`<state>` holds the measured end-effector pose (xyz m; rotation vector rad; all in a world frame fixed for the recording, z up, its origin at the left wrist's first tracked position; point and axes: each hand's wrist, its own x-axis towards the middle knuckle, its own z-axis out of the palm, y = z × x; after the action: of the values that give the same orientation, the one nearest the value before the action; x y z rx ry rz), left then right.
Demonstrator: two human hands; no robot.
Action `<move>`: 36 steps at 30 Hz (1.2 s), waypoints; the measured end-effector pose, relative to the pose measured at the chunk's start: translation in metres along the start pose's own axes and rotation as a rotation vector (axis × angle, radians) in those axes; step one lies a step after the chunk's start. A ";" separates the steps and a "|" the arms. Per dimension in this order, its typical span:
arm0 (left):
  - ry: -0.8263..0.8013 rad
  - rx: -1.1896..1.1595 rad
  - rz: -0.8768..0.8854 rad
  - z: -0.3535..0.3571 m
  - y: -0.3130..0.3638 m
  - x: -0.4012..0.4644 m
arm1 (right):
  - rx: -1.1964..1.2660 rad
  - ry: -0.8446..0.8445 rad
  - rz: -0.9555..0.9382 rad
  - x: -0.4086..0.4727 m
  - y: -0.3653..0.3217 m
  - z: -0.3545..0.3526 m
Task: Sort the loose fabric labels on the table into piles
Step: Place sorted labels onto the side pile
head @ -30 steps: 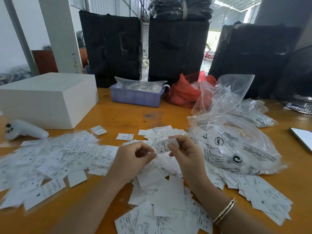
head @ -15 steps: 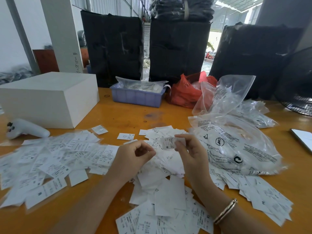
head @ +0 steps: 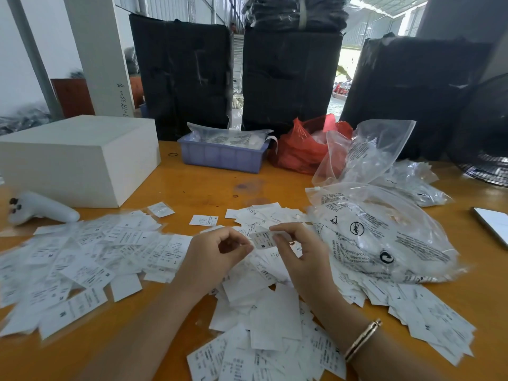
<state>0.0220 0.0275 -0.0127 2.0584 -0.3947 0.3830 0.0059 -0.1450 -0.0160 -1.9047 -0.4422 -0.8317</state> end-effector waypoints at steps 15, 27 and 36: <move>-0.063 -0.156 -0.071 0.002 0.003 0.000 | -0.011 -0.174 0.089 -0.002 0.002 0.003; -0.004 -0.226 -0.113 -0.002 0.002 0.002 | -0.210 -0.385 -0.041 -0.005 -0.004 0.002; 0.425 0.050 -0.312 -0.040 -0.020 0.014 | -0.530 0.266 0.217 0.057 0.033 -0.094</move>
<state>0.0387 0.0701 -0.0032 1.9784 0.1922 0.6244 0.0323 -0.2464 0.0314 -2.2246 0.1674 -1.1127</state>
